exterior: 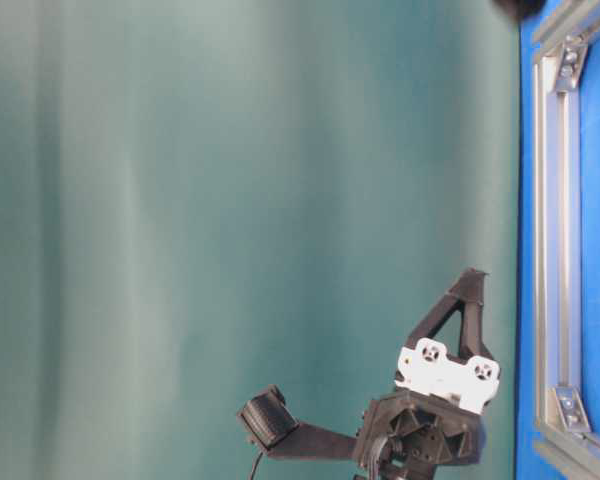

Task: Insert the wire through the string loop located on the right side.
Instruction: 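Lift the cable and move the right gripper toward the white zip-tie loop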

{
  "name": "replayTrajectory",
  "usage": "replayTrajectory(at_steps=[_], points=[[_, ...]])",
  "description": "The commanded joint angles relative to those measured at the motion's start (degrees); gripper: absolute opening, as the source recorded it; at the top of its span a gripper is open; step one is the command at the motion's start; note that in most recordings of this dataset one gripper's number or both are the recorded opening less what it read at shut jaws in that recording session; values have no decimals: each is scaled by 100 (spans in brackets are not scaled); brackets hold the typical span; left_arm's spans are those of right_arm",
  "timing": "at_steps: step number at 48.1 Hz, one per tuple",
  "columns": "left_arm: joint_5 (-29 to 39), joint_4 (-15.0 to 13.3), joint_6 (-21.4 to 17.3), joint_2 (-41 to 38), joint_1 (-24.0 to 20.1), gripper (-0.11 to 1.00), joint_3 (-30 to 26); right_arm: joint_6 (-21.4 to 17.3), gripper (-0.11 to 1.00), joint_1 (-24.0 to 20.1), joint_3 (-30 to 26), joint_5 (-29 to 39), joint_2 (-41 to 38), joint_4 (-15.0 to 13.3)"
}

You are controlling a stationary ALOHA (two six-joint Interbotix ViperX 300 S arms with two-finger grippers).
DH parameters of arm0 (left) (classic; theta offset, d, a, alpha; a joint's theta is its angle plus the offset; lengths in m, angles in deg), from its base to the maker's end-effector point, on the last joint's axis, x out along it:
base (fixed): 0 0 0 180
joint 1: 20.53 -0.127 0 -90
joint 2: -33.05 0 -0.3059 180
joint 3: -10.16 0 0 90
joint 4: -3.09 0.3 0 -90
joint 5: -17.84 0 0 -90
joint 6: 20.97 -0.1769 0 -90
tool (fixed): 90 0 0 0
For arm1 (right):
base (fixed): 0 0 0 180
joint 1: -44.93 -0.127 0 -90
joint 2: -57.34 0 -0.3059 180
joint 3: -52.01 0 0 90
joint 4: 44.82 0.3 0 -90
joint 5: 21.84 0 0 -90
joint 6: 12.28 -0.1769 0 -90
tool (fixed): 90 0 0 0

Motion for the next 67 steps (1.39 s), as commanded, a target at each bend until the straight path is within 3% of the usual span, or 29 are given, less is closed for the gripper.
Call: replayTrajectory(at_steps=[1, 17, 30, 38, 50, 67], points=[[-26, 9, 9, 176, 9, 0, -53, -9, -4, -44, 299, -44, 404, 62], [-35, 9, 18, 176, 0, 0, -53, -9, -4, -53, 1731, 0, 1775, 272], [-35, 9, 26, 176, 9, 0, -62, -9, -4, -44, 2487, 624, 3085, 308], [-35, 18, 26, 176, 9, 0, -79, 0, -4, -9, 2672, 905, 3542, 308], [-26, 9, 18, 176, 9, 0, -79, 26, -4, 105, 2689, 932, 3489, 308], [-26, 9, 26, 167, 18, 0, -79, 35, -4, 967, 2689, 932, 3419, 308]])
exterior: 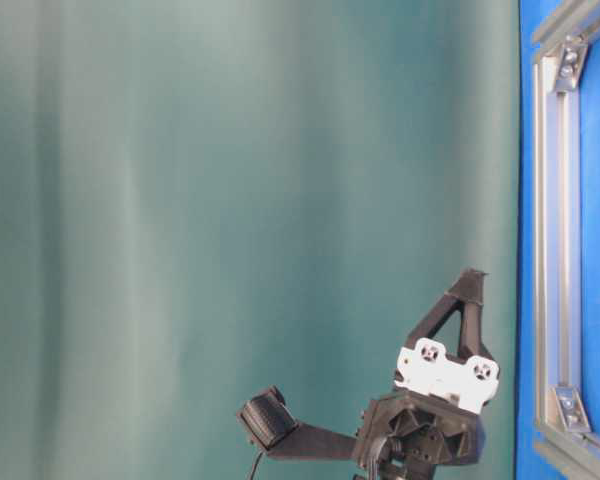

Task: Insert the wire through the string loop located on the right side.
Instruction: 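Lift the cable and move the right gripper toward the white zip-tie loop, then push the USB plug leftward through the white zip-tie loop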

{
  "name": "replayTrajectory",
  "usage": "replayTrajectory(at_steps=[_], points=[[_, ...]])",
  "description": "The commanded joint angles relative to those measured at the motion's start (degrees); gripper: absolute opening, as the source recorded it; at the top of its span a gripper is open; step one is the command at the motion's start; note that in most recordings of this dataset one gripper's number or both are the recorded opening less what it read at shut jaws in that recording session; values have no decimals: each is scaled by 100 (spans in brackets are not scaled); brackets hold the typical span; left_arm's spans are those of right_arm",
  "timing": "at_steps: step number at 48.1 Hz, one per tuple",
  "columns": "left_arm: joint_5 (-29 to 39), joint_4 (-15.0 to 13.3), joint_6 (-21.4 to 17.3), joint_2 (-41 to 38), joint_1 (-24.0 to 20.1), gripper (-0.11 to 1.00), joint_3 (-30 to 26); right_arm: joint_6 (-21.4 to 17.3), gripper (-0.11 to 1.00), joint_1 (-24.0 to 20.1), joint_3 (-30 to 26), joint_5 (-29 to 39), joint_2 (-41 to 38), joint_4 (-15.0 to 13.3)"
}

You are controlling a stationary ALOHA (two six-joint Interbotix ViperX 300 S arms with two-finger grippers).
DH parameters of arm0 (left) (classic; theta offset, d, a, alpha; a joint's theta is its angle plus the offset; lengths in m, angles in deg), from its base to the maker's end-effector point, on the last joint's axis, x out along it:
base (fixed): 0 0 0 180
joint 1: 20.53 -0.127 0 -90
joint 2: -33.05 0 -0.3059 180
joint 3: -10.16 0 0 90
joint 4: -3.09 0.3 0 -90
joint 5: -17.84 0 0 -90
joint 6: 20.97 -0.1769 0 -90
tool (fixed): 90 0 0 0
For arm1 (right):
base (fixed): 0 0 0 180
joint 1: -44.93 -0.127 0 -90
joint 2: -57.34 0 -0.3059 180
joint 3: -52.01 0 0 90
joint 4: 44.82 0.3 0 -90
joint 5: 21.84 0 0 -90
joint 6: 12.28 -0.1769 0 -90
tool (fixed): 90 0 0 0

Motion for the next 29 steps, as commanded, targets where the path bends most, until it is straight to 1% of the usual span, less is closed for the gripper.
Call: replayTrajectory(at_steps=[1, 29], points=[[-26, 18, 9, 176, 18, 0, -79, 18, -4, 149, -44, -26, -9, 18], [-26, 9, 0, 176, 26, 0, -79, 18, -4, 193, -53, -18, 0, -9]])
